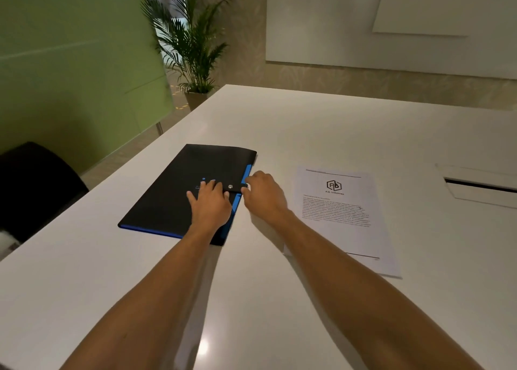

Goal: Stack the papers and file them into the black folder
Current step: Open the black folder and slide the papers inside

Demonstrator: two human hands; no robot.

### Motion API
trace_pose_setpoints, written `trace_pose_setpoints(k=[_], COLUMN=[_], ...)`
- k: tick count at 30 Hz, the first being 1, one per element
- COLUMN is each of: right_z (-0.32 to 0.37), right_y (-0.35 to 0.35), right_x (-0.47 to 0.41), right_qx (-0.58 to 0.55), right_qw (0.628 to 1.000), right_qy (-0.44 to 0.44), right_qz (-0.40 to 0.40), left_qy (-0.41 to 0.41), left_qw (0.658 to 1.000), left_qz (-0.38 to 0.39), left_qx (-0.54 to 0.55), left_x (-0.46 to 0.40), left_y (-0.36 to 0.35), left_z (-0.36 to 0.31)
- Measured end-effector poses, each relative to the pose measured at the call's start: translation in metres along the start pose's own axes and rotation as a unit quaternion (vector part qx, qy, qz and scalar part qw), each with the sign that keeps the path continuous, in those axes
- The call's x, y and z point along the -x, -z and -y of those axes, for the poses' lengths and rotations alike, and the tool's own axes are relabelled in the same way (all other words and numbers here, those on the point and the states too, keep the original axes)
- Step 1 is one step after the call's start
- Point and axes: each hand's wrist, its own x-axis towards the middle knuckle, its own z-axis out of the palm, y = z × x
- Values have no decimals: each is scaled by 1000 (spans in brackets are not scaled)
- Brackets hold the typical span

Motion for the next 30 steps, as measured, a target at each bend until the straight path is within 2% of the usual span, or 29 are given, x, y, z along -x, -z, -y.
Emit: trace_pose_setpoints(k=[4,9,14,19,21,26,30], right_z=[9,15,20,24,24,17,13], right_y=[-23,-40,-38,-42,-41,-37,-39], right_x=[-12,-19,-28,-30,-32,-38,-39], right_qx=[47,107,233,287,262,94,-25], right_qw=[999,994,966,944,954,995,993], right_qy=[19,35,107,157,143,9,-116], right_qz=[18,-1,34,47,33,24,-8], left_qy=[-5,-11,-21,-36,-29,-14,-13], left_qw=[1000,999,999,998,998,998,998], left_qz=[17,30,33,47,44,52,58], left_qx=[6,-3,-18,-38,-26,-18,-37], left_x=[4,5,4,3,3,1,-1], left_y=[-4,-3,-4,-8,-8,-9,-10], left_z=[2,3,3,6,6,4,3])
